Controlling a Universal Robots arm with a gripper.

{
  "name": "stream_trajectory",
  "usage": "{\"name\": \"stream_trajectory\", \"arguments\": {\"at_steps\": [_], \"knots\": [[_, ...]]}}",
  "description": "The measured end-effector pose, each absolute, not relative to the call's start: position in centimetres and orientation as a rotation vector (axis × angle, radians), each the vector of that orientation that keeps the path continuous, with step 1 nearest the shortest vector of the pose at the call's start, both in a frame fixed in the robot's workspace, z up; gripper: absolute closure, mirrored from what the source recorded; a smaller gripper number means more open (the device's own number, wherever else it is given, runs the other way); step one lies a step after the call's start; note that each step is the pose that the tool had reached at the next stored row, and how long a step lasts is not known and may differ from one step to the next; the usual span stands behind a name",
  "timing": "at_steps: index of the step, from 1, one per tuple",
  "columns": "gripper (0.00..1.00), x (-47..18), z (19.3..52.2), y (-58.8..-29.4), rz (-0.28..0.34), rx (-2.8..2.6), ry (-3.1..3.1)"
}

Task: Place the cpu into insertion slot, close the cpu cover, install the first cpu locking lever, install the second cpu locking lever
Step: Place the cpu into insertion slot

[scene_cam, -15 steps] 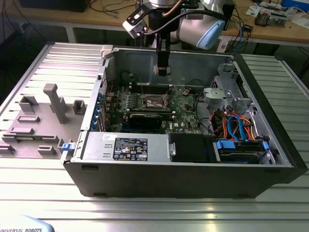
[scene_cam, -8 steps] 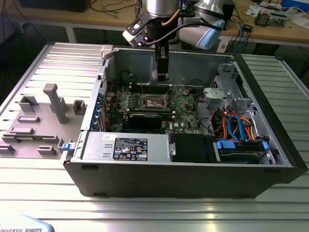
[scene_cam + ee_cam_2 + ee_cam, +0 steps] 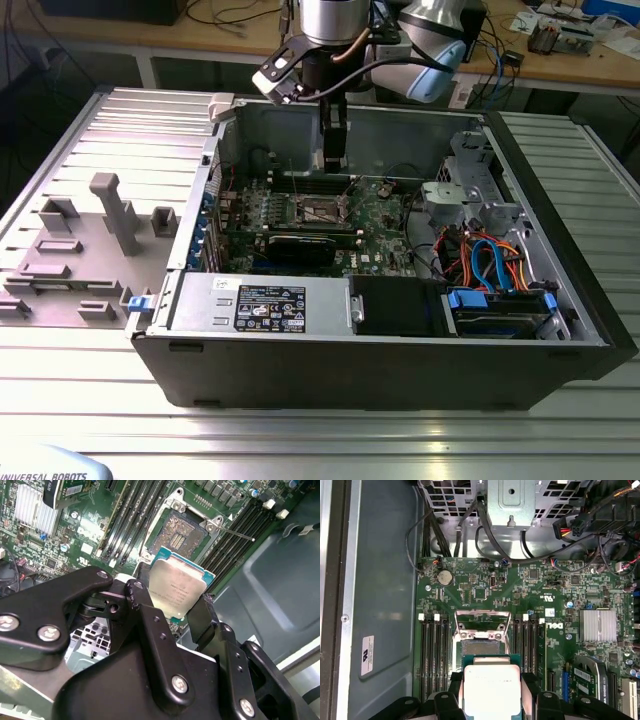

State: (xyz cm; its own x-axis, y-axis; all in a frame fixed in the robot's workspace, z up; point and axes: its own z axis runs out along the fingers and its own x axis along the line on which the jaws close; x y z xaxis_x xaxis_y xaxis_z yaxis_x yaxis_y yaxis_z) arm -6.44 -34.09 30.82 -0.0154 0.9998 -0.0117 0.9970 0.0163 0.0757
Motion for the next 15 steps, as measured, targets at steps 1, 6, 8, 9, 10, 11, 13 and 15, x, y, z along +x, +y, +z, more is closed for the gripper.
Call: {"name": "stream_trajectory", "arguments": {"at_steps": [1,6,8,9,10,11,13,15], "knots": [[0.46,-6.44,30.82,-34.09,0.071,2.160,2.195],[0.46,-6.44,30.82,-34.09,0.071,2.160,2.195],[0.46,-6.44,30.82,-34.09,0.071,2.160,2.195],[0.46,-6.44,30.82,-34.09,0.071,2.160,2.195],[0.46,-6.44,30.82,-34.09,0.071,2.161,2.195],[0.46,-6.44,30.82,-34.09,0.071,2.160,2.195],[0.46,-6.44,30.79,-34.09,0.071,2.160,2.195],[0.46,-6.44,30.70,-34.09,0.071,2.160,2.195]]}}
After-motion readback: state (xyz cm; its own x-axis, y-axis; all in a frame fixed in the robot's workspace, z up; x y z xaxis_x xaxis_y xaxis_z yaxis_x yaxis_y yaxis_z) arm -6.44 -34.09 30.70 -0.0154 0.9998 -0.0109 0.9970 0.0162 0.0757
